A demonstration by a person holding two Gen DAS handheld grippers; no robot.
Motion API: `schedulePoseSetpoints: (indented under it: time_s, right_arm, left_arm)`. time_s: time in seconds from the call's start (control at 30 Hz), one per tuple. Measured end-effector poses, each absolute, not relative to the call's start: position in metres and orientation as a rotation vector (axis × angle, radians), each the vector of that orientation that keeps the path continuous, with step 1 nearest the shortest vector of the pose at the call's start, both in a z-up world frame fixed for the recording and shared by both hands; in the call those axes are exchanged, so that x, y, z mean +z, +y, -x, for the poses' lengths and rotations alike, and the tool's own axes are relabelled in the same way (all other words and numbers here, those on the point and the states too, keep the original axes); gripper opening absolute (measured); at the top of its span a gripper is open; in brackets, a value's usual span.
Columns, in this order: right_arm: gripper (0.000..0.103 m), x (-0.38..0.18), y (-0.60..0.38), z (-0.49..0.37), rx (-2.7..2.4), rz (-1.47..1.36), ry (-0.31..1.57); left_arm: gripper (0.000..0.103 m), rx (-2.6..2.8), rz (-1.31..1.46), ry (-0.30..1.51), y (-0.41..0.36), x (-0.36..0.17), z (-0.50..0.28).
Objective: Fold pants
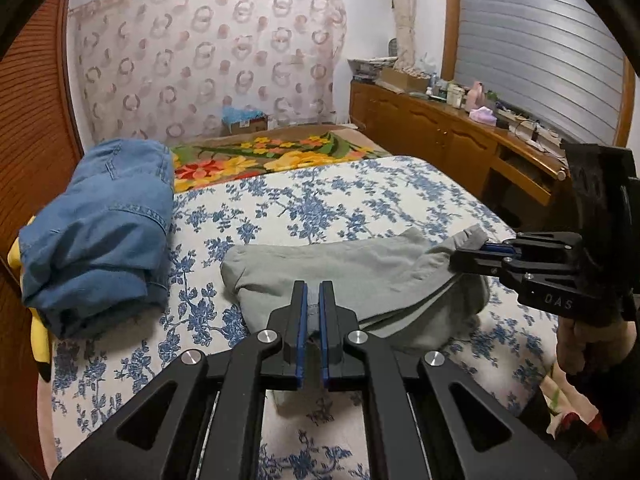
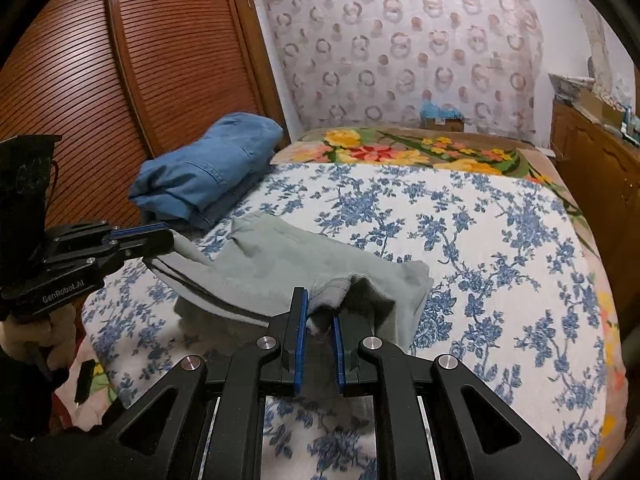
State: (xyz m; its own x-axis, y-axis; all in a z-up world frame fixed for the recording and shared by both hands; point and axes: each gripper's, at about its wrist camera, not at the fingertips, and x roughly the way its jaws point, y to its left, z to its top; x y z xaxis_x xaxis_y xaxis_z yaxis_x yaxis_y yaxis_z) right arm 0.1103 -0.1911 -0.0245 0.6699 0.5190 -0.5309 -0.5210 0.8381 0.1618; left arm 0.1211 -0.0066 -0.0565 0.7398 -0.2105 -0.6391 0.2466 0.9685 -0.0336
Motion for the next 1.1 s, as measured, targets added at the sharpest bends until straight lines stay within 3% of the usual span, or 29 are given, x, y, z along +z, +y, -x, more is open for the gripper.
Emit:
schedulePoseSetpoints:
  time_s: [0.17, 0.23, 0.37, 0.5, 1.1]
  right_arm:
    - [0.011, -0.026, -0.187, -0.125, 0.581, -0.002, 0.61]
    - [0.012, -0.027, -0.187, -0.127, 0.58, -0.004, 0.616]
    - [0.02, -0.028, -0.186, -0.129, 0.561, 0.016, 0.622]
    - [0.038, -0.025, -0.188, -0.128, 0.53, 0.045, 0.618]
    - [0.046, -0.066, -0.195, -0.117, 0.489, 0.116, 0.734]
  left_arm:
    - [0.006, -0.239, -0.036, 0.712, -0.005, -0.064, -0.129]
    - [0.011, -0.24, -0.024, 0.723, -0.004, -0.066, -0.13]
    - [0.056, -0.259, 0.002, 0.719, 0.001, -0.068, -0.126]
    - [0.076, -0.262, 0.015, 0.717, 0.004, -0.071, -0.123]
    - [0.077, -0.227, -0.005, 0.878, 0.011, -0.132, -0.134]
